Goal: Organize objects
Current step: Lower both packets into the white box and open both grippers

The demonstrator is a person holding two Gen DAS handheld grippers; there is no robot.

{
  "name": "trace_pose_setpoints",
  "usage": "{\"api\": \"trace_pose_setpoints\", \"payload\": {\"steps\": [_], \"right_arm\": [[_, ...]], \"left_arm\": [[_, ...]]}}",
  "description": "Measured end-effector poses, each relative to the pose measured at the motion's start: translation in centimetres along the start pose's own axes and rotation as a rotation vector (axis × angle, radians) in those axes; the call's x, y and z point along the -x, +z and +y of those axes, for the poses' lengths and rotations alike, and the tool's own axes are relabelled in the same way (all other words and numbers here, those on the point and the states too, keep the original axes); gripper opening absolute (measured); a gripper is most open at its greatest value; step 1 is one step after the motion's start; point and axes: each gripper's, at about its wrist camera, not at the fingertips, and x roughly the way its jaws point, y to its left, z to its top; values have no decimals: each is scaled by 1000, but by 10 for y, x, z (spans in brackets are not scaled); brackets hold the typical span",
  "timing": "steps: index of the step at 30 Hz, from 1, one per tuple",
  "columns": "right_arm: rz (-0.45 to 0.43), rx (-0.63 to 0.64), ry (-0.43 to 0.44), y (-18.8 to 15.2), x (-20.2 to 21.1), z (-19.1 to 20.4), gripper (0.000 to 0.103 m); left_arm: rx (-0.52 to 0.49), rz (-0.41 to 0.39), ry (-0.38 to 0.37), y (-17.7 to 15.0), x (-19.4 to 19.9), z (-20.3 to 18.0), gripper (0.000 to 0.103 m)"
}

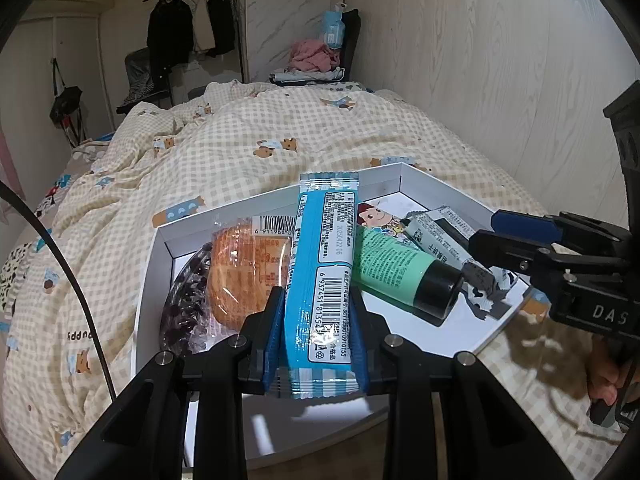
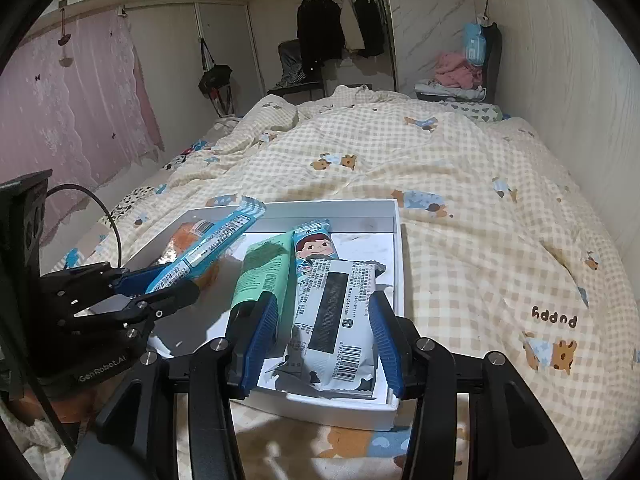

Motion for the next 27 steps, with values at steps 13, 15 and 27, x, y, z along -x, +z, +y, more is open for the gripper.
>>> {"api": "trace_pose_setpoints", "payload": {"steps": [13,15,27], "right_arm": [[-4,-6,15,0,1,-1,50],[-4,-8,19,1,1,-1,50],[-6,-21,51,2,1,-5,50]], "left_arm": [[15,9,-23,0,-1,4,33],[24,10,-32,0,-1,6,34],[131,-34,-122,0,11,27,40]]}}
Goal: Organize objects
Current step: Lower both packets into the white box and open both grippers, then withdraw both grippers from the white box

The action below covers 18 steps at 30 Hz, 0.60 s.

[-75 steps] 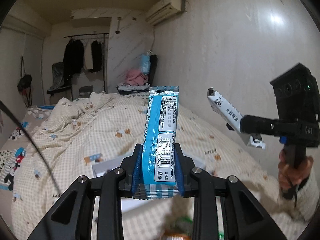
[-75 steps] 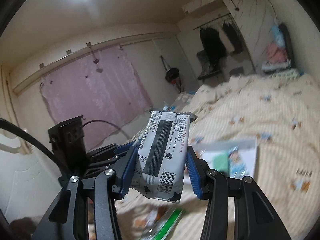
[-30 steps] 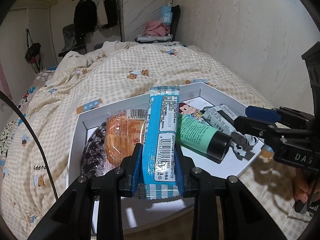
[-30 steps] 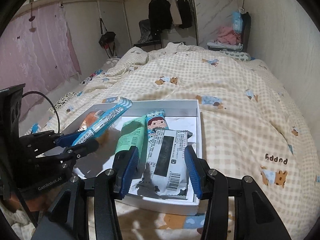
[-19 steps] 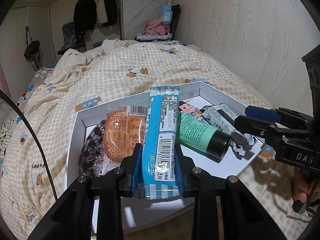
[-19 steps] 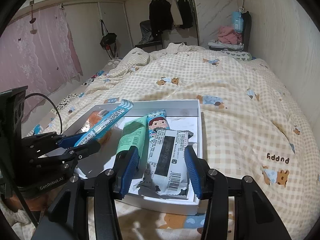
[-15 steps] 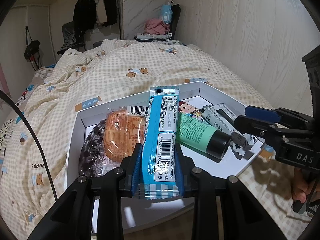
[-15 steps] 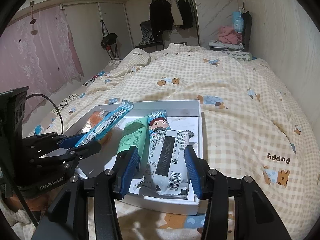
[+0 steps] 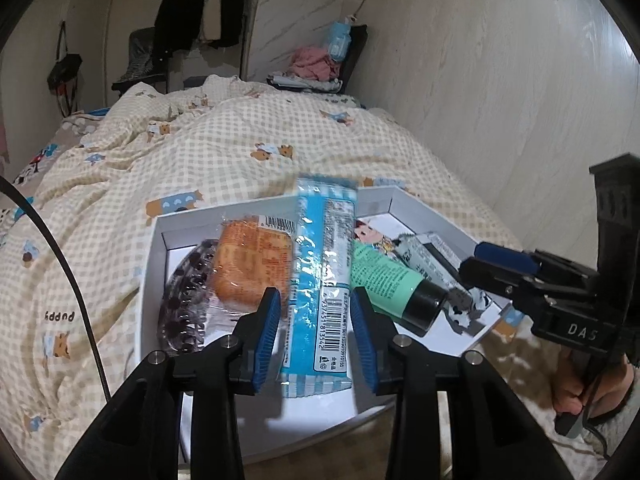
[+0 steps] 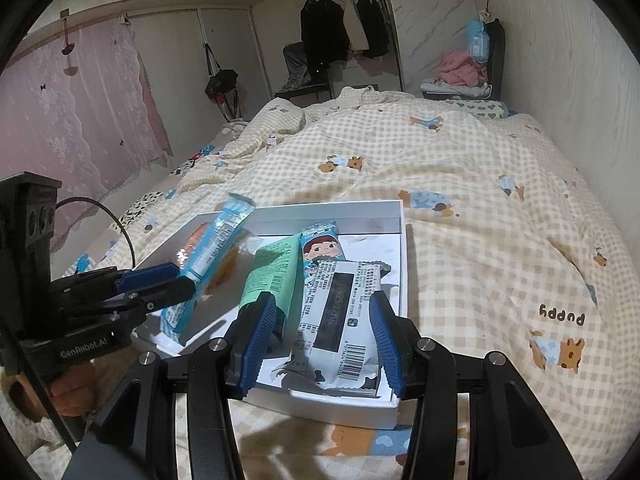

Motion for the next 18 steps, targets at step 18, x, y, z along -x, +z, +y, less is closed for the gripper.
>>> {"api": "trace_pose_setpoints", "payload": {"steps": [18], "right_arm": [[-105,-12,271,8,77,23,50]], "left_arm": [[-4,-236,-127,8,124,-11,40]]}}
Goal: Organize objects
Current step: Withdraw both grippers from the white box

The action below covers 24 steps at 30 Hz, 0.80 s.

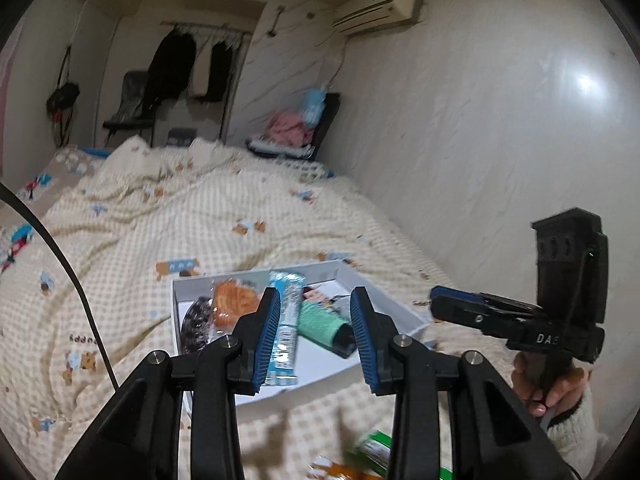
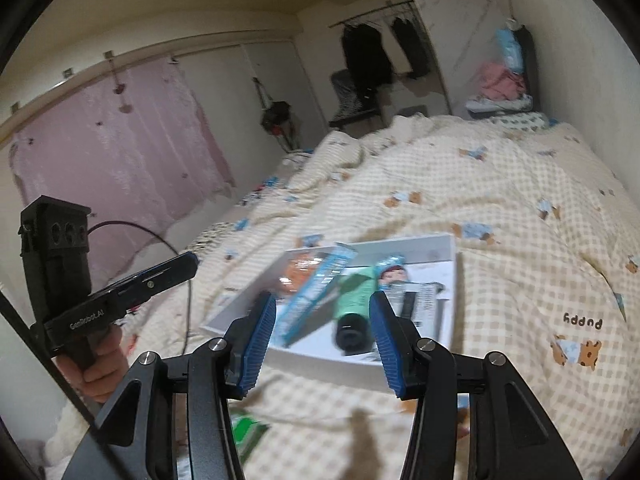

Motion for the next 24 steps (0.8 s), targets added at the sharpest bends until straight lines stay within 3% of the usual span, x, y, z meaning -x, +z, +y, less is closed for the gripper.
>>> {"api": "trace_pose_setpoints", "payload": {"steps": [9,10,11,12,24], "right_arm": [[31,62,129,-13,28,45,51],[34,71,135,-16,30,48,56],[37,85,141,-18,34,53,67],[37,97,143,-20,37,57,71],[54,135,157,-45,52,71,71]], "left_arm": [[-247,-104,4,-23,68,-54,43],[-262,-109,-7,-27,73,-56,46],[-268,-106,-28,-29,76,-57,49],[-271,-99,-55,-31,78,-57,49],[-227,-7,-64,-56,75,-44,51]]}}
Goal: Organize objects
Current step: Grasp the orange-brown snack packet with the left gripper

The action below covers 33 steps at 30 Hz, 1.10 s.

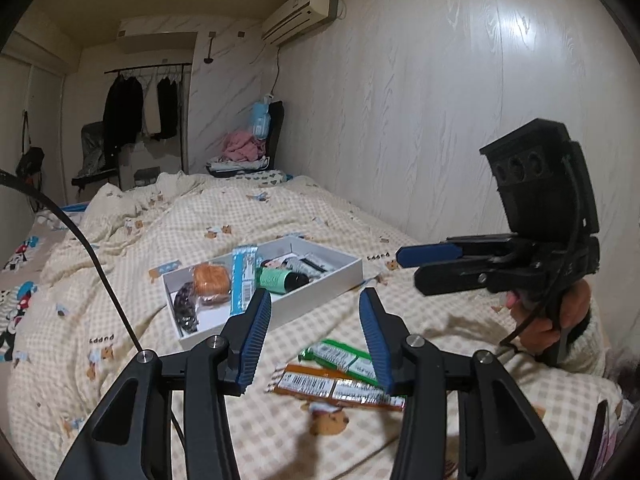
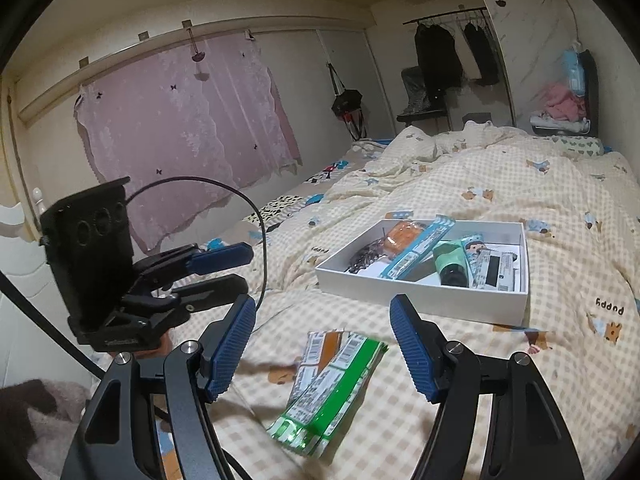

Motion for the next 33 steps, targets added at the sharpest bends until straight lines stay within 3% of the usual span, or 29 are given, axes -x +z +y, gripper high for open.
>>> {"api": "trace_pose_setpoints", "payload": {"steps": [6,9,11,15,19,24,28,31,33], "right_arm": [[18,-14,-9,-9,-2,1,71],[21,-13,-17,-14,-2,1,71],[25,-14,-18,-16,-4,2,71],[37,-23,-16,-17,-7,0,71],[45,-29,-19,-17,-8,-1,71],[55,-30,-22,-19,-10,0,71],[54,-32,-24,-19,-9,0,71],[56,-35,-25,-20,-9,0,71],[57,-37,-22,-20,-9,-1,71]], "left_arm": [[35,66,-10,-20,-7,7,52],[80,99,-101,-28,-7,14,52],[124,179,-175,-33,-13,18,52],[208,303,-253,-41,-28,21,52],[309,395,-267,-47,-39,27,41],[506,472,-303,-46,-60,47,38],[675,559,-208,-55,-82,66,36],[837,573,-243,-68,-90,81,35],[917,568,-238,-73,-90,89,25]]}}
